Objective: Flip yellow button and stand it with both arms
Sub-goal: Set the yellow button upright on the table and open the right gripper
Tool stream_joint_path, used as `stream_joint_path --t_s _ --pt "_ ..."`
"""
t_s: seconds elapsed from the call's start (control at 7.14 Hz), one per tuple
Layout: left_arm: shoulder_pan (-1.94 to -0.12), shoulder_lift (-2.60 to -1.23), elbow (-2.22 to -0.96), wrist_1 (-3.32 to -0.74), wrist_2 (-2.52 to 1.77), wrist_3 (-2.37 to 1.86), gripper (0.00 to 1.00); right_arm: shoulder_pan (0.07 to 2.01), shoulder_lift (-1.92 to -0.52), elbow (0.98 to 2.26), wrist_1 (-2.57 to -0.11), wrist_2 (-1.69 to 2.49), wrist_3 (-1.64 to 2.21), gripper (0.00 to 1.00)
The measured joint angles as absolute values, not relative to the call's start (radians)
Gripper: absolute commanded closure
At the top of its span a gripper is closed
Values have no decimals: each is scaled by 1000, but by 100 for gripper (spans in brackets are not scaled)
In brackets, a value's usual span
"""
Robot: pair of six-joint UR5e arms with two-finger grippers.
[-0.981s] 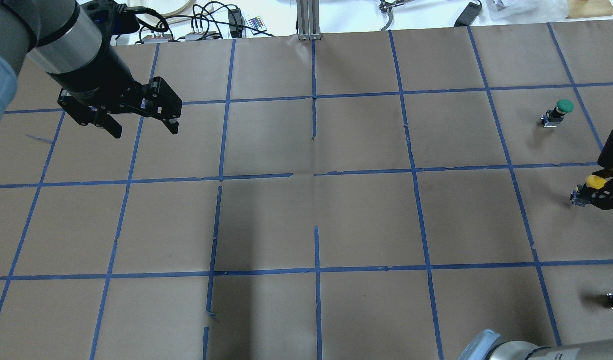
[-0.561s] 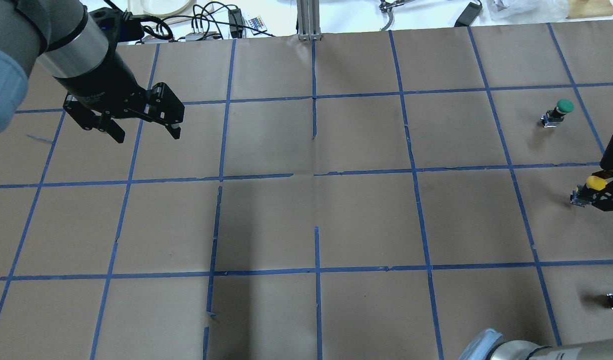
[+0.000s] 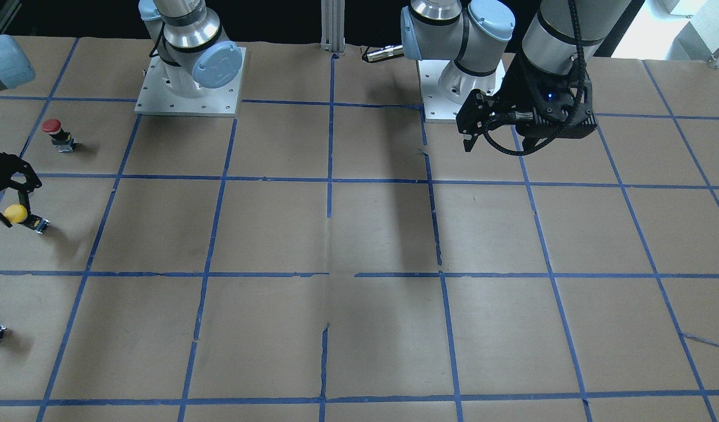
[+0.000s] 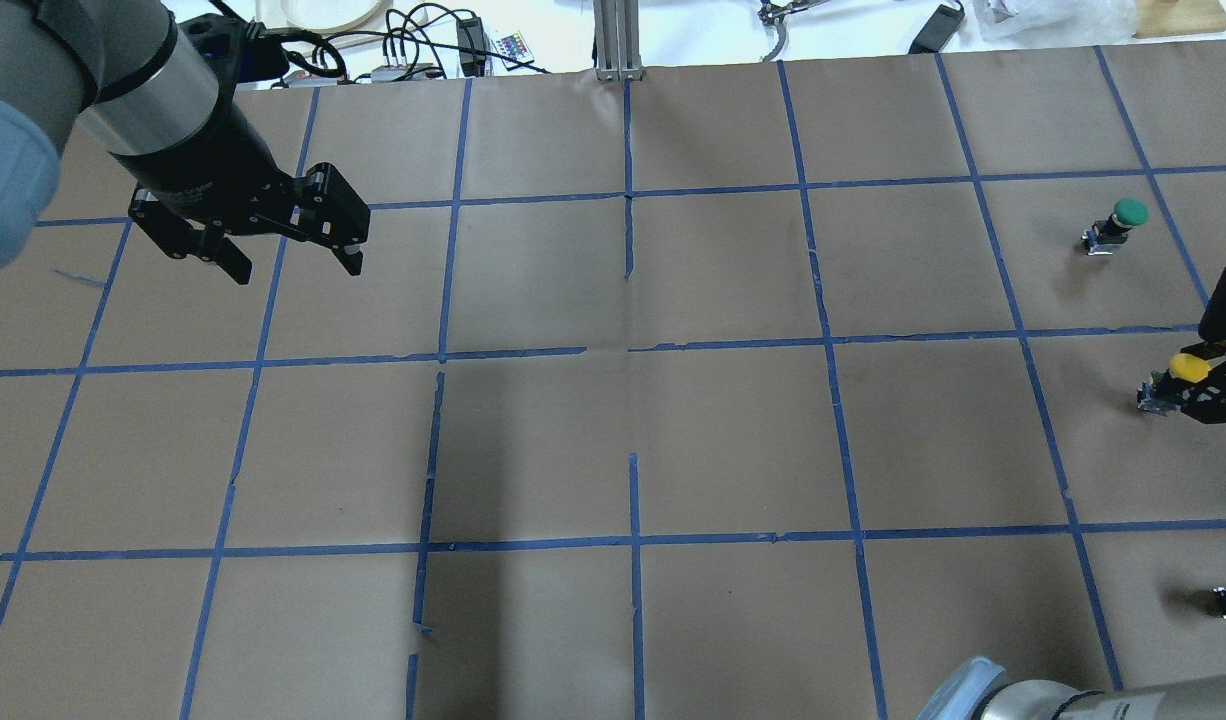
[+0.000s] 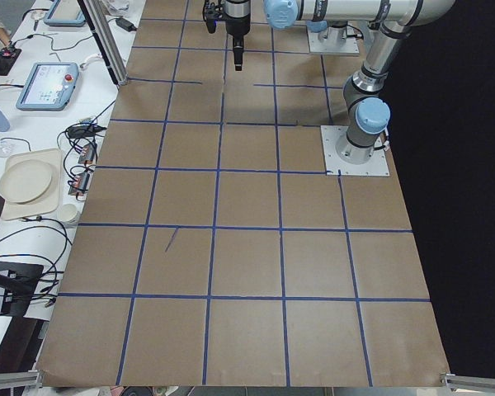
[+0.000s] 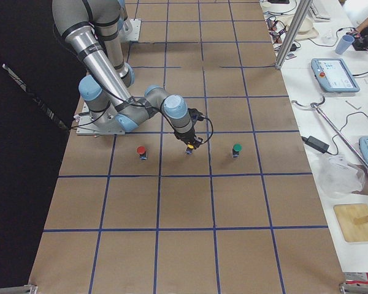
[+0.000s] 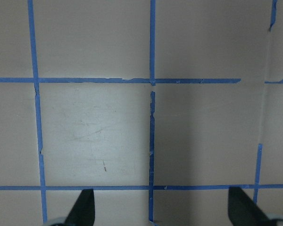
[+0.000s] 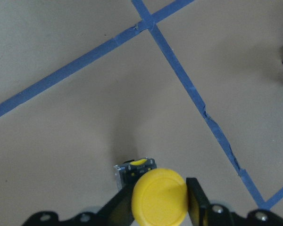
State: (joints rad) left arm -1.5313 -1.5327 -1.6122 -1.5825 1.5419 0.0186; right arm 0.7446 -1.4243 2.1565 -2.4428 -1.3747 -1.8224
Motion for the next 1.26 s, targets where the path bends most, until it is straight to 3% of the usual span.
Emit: stream_joint_path --t_s 0.42,0.56,0.7,1.26 --pt "-1532 -1533 -1612 -1587 1537 18 1 745 -1420 2157 -2444 -1373 -1820 63" --pt "-1532 -1534 -1613 -1586 1539 18 1 745 -1419 2157 -2444 -1373 -1819 53" --pt "-1532 -1535 -1614 -1583 1540 18 1 745 -1419 2157 -2444 -1373 -1819 20" --pt "-1532 -1537 -1617 -1579 1544 18 1 744 -1419 2156 -2443 -1373 -1813 18"
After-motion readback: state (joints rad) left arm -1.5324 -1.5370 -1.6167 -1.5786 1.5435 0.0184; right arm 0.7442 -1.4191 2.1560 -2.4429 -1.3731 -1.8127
